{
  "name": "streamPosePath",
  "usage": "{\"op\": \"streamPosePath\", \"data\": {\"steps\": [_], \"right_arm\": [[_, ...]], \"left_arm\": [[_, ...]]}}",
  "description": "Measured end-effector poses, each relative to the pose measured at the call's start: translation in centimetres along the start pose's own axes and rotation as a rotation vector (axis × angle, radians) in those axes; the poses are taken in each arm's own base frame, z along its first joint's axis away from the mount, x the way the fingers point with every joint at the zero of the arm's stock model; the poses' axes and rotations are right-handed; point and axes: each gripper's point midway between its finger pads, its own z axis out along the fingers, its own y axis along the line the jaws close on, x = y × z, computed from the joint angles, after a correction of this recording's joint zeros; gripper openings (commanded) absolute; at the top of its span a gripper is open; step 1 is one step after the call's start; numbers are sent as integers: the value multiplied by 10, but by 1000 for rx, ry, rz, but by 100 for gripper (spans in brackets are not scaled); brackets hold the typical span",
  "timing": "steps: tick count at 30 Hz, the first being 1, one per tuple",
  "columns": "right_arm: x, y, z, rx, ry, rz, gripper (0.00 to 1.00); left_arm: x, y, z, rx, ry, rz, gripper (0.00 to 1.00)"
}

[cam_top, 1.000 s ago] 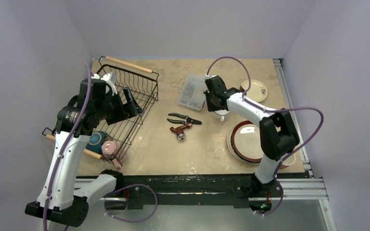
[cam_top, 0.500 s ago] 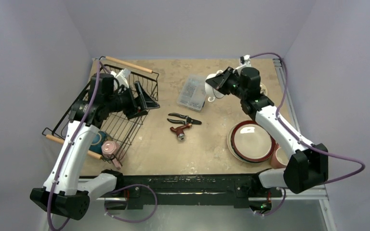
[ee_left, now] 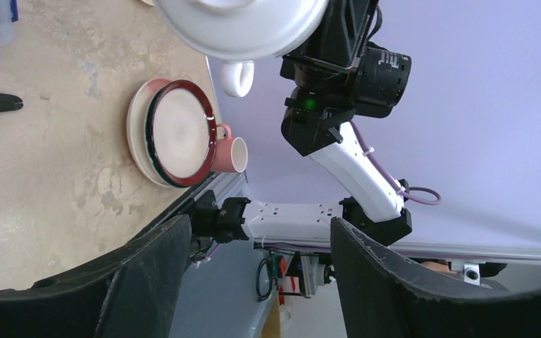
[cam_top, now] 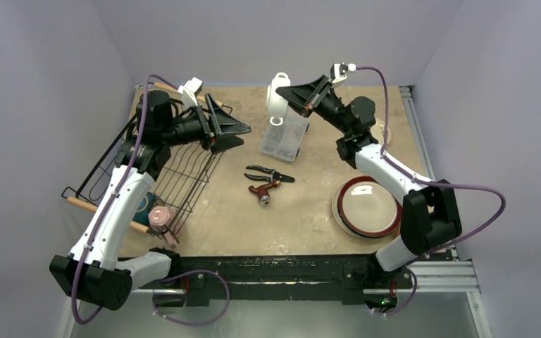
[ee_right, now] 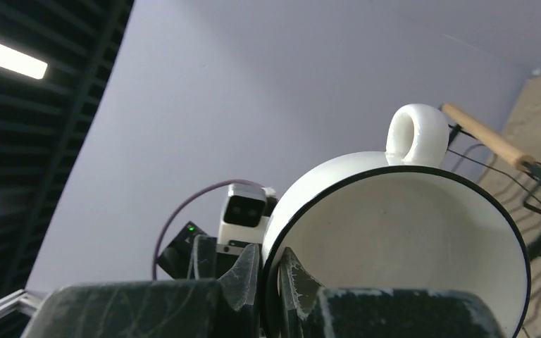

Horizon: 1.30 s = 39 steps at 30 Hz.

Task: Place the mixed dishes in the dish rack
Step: Pick up the bowl from the center of the board, then turn the bowl upside down on the dish rack.

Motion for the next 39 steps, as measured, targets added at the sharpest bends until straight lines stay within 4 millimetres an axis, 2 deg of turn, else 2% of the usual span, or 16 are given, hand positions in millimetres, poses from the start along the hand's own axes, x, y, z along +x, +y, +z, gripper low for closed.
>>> {"op": "streamPosePath", "data": {"steps": [6,10,14,23,31,39], "right_arm": [[6,57,17,-180,26,-9,0],[23,74,24,-238,64,-11,0],[37,75,34,-258,96,8,0],[52,57,49,-237,133,48,0],[52,64,55,-258,132,43,0],[51,66,58,-273,115,49,0]], "left_arm": [[-2,-7,4,12,-29,18,63],[-4,-11,10,10,-60,40,62],[-10,-15,14,17,-99,68,58],[-22,-19,18,6,-188,111,47],[-34,-19,16,-33,-254,149,44],[-37,-16,25,-37,-246,155,40]]}}
